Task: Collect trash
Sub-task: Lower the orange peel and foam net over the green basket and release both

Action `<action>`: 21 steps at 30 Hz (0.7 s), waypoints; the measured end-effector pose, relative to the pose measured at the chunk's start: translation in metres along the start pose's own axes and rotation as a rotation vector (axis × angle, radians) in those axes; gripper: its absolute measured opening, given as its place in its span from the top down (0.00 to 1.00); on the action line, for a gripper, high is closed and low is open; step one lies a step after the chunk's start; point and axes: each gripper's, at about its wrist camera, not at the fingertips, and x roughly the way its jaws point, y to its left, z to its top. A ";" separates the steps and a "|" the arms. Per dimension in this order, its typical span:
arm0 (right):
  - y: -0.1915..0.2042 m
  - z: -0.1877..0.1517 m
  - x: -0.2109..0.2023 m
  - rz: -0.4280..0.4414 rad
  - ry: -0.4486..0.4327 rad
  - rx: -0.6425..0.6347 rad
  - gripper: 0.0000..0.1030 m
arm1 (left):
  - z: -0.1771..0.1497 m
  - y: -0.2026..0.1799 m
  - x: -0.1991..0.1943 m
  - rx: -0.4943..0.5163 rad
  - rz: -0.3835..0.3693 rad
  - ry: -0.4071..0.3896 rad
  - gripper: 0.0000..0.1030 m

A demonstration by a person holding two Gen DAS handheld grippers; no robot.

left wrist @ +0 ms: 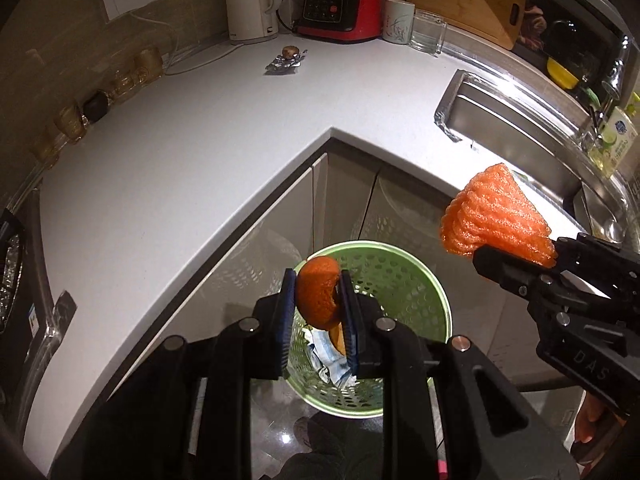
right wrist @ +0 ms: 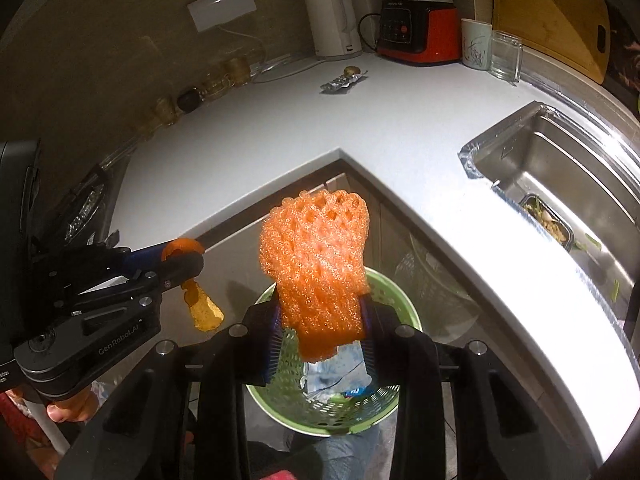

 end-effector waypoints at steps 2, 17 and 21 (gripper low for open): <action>0.005 -0.010 0.000 0.000 0.013 0.003 0.67 | -0.010 0.002 -0.001 0.005 -0.002 0.006 0.80; -0.004 -0.053 0.051 -0.028 0.130 0.009 0.67 | -0.033 0.015 0.039 0.010 -0.020 0.091 0.80; -0.013 -0.067 0.089 -0.027 0.210 0.019 0.58 | -0.032 0.019 0.047 -0.001 -0.012 0.110 0.80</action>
